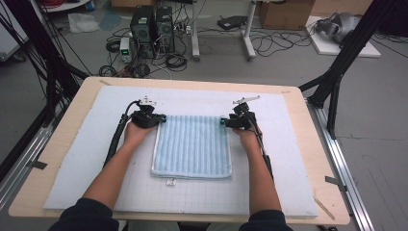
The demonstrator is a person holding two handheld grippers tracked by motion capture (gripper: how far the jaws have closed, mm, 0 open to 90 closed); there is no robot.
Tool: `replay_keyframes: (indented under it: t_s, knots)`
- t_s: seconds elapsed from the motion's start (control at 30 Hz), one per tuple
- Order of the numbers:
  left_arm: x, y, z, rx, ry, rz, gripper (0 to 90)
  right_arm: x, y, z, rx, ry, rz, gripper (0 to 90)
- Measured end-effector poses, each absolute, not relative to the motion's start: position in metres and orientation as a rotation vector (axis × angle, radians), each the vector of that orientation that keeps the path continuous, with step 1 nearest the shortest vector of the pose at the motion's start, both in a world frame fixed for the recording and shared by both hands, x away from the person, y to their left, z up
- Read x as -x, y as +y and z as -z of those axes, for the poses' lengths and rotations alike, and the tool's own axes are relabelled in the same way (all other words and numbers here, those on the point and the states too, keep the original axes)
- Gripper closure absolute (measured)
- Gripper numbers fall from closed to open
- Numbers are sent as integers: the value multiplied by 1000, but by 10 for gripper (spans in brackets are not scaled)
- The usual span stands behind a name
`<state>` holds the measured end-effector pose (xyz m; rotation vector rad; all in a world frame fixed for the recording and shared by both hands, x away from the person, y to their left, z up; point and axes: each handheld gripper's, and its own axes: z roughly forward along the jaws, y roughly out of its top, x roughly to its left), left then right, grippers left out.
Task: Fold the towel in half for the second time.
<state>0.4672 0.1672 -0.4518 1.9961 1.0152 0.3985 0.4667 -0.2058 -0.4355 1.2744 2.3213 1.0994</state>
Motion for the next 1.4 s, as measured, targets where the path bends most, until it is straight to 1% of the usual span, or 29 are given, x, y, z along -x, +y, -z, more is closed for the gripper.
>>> replay_keyframes:
  t_s: [0.17,0.23,0.27,0.3,0.37,0.5,0.53,0.63,0.7,0.9,1.03,1.1,1.17,1.4]
  knots:
    - [-467,167,452,-1994,1016,-397,847,-469,-202,444,-1287,2336,-1065,635]
    - [-467,167,452,-1992,1016,-393,851,-469,-202,443,-1283,2335,-1057,777]
    - [-467,168,452,-1991,1016,-389,853,-468,-200,442,-1262,2338,-1037,809]
    - [-467,168,452,-1997,1012,-389,853,-468,-198,441,-1232,2342,-1015,833]
    - [-467,168,452,-1994,1013,-385,856,-467,-195,440,-1206,2340,-985,853]
    - [-469,174,450,-1930,1045,-356,862,-467,-196,438,-1212,2313,-996,866]
    - [-470,175,447,-1883,1051,-356,864,-467,-196,437,-1215,2299,-1000,866]
    - [-469,177,438,-1819,1015,-386,865,-467,-198,433,-1195,2257,-1025,866]
    - [-468,178,434,-1804,985,-402,865,-465,-201,429,-1220,2217,-1073,865]
    - [-460,187,423,-1777,951,-363,864,-457,-205,417,-1182,2202,-1162,863]
    - [-446,191,417,-1718,920,-352,864,-444,-209,408,-1166,2183,-1239,860]
    - [-439,191,415,-1724,907,-325,864,-438,-212,403,-1155,2176,-1266,860]
    - [-427,192,410,-1704,869,-349,864,-430,-214,400,-1142,2181,-1294,860]
    - [-401,198,400,-1699,814,-343,863,-400,-220,391,-1084,2173,-1374,860]
